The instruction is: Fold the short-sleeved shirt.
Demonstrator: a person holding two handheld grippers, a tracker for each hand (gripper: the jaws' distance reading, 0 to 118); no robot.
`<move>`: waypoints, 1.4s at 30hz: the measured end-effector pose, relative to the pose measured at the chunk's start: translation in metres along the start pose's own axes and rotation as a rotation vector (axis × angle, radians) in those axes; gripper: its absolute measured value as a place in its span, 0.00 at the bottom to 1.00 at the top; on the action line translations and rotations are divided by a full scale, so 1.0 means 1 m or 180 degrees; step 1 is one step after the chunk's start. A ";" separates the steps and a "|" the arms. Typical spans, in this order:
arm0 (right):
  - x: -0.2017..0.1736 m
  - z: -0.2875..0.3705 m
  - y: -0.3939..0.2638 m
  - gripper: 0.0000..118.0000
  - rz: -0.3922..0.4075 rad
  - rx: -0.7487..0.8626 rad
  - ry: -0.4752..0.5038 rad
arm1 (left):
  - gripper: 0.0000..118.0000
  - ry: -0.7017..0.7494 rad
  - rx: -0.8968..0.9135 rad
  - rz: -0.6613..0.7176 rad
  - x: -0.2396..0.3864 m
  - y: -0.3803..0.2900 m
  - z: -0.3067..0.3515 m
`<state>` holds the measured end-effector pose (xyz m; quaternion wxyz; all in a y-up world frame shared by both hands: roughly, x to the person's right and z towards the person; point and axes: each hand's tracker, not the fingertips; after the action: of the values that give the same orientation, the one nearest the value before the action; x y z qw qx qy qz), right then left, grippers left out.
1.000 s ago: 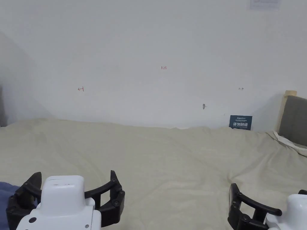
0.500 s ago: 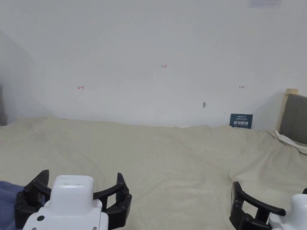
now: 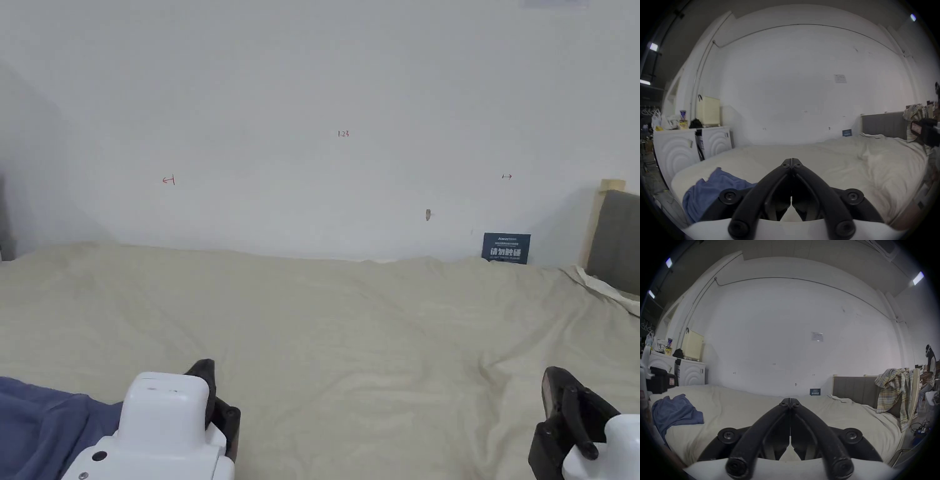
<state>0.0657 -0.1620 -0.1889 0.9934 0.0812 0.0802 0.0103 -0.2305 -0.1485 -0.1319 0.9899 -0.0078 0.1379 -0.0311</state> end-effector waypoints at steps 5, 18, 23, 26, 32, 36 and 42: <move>0.000 0.002 0.001 0.00 0.0080 0.0058 -0.0049 | 0.00 0.0148 0.0052 -0.0002 0.004 0.000 -0.002; -0.033 -0.029 0.005 0.00 0.0026 -0.0039 -0.0011 | 0.00 0.0417 0.0042 0.0020 -0.027 0.003 -0.007; -0.107 -0.055 0.011 0.00 -0.0020 -0.0039 0.0541 | 0.00 0.1093 0.0012 -0.0170 -0.102 0.018 0.017; -0.167 -0.062 0.011 0.00 0.0001 -0.0025 0.1106 | 0.00 0.1689 -0.0046 -0.0312 -0.154 0.023 0.040; -0.227 -0.066 0.012 0.00 -0.0014 -0.0055 0.1691 | 0.00 0.2038 -0.0247 -0.0387 -0.193 0.016 0.058; -0.223 -0.074 0.012 0.00 0.0084 -0.0099 0.1747 | 0.00 0.1875 -0.0451 -0.0369 -0.200 0.030 0.028; -0.190 -0.082 0.004 0.00 0.0213 -0.0397 0.1729 | 0.49 -0.0353 -0.2506 0.1158 -0.272 -0.002 -0.135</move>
<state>-0.1347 -0.1513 -0.2387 0.9377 0.0167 0.3400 0.0695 -0.5284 -0.1345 -0.1878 0.9067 -0.3618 0.0850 0.1993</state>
